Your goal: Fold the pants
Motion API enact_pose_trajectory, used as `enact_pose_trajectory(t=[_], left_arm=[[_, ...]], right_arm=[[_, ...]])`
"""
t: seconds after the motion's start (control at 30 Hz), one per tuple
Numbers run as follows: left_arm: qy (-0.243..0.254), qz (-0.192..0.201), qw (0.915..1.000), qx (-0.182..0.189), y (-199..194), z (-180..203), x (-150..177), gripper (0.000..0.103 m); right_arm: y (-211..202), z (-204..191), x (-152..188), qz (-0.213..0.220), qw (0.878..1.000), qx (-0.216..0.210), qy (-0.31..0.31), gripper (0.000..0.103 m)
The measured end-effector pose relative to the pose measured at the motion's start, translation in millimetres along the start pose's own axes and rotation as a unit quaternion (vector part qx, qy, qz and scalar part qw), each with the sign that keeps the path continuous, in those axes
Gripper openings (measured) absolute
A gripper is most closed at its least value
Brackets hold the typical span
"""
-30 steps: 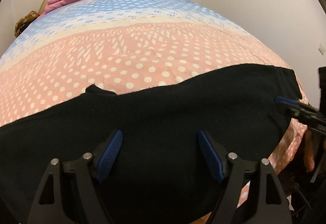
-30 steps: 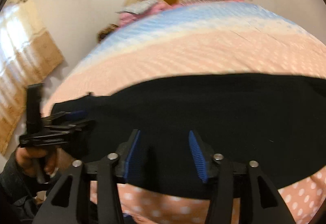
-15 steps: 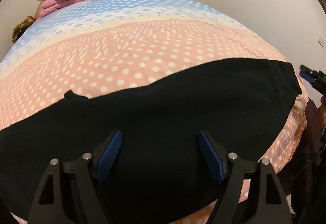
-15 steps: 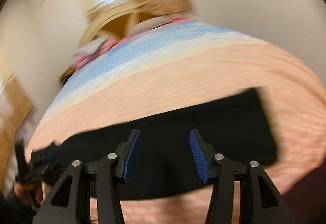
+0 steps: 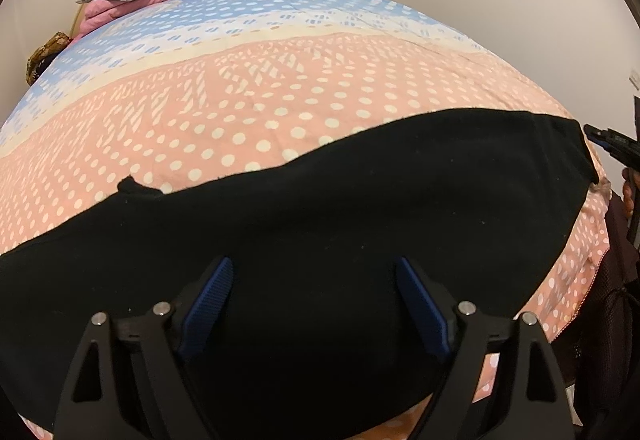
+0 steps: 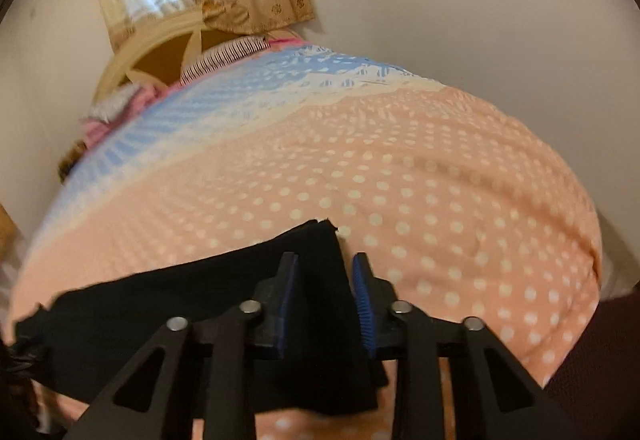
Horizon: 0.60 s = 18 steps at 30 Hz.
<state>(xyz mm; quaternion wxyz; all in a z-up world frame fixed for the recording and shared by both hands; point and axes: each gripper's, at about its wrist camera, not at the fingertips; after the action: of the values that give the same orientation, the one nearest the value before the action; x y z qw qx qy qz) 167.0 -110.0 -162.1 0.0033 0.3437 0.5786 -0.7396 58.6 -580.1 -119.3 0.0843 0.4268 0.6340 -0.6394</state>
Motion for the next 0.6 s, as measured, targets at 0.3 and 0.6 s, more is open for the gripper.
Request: enact_pose_trajectory(t=[0.3, 0.6], left_arm=[[0.0, 0.0, 1.0, 0.001, 0.0, -0.3, 0.2, 0.09], [-0.002, 0.003, 1.0, 0.004, 1.5, -0.7, 1.5, 0.091]], right_arm=[[28.3, -1.3, -15.8, -0.014, 1.0, 0.012, -0.016, 0.002], [20.6, 3.9, -9.7, -0.023, 0.999, -0.013, -0.019, 0.069]])
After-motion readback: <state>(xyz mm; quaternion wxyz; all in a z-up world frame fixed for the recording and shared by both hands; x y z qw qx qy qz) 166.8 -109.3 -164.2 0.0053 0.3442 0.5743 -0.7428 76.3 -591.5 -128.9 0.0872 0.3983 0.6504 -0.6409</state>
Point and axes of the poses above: each gripper's, at about its wrist camera, not at the fingertips, and y roughly the way its jaws point, z to its right, x to its underside, and after that the axes turned 5 degrees about -z, right-handed
